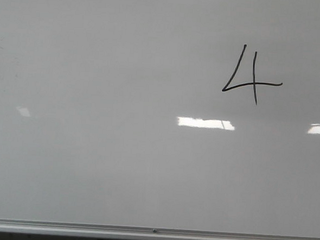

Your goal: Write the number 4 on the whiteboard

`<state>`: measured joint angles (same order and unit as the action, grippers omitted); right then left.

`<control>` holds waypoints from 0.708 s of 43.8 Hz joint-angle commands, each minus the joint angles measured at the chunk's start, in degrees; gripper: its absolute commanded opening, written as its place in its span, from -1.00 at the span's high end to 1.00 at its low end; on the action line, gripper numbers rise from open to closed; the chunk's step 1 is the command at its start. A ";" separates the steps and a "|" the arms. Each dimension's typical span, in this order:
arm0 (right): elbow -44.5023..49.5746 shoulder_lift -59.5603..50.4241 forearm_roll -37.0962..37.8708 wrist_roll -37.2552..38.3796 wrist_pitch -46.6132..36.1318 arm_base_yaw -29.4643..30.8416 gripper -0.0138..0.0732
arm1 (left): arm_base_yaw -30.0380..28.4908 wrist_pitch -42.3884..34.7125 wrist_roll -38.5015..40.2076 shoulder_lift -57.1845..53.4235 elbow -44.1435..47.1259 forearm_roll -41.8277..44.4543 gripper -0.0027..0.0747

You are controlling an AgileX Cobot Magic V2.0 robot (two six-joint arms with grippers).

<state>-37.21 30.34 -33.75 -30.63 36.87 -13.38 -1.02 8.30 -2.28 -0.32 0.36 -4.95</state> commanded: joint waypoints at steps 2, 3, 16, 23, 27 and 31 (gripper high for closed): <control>-1.37 0.10 -1.50 -0.30 -3.30 0.25 0.83 | -0.01 -4.53 0.53 -0.79 0.35 -0.57 0.98; -1.37 0.10 -1.50 -0.30 -3.30 0.25 0.83 | -0.01 -4.53 0.53 -0.79 0.35 -0.57 0.98; -0.63 0.10 -1.41 -0.30 -4.17 0.25 0.83 | -0.01 -4.53 0.53 -0.79 0.35 -0.57 0.98; 7.07 -2.24 3.14 0.87 -19.81 0.79 0.83 | -0.01 -4.53 0.53 -0.79 0.35 -0.57 0.98; 13.71 -5.73 8.46 6.80 -27.92 2.24 0.83 | -0.01 -4.53 0.53 -0.79 0.35 -0.57 0.98; 20.10 -9.94 14.95 15.14 -32.91 4.58 0.83 | -0.01 -4.53 0.53 -0.79 0.35 -0.57 0.98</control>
<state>-19.89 23.12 -23.79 -21.68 12.97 -10.53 -1.02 8.30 -2.28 -0.32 0.36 -4.95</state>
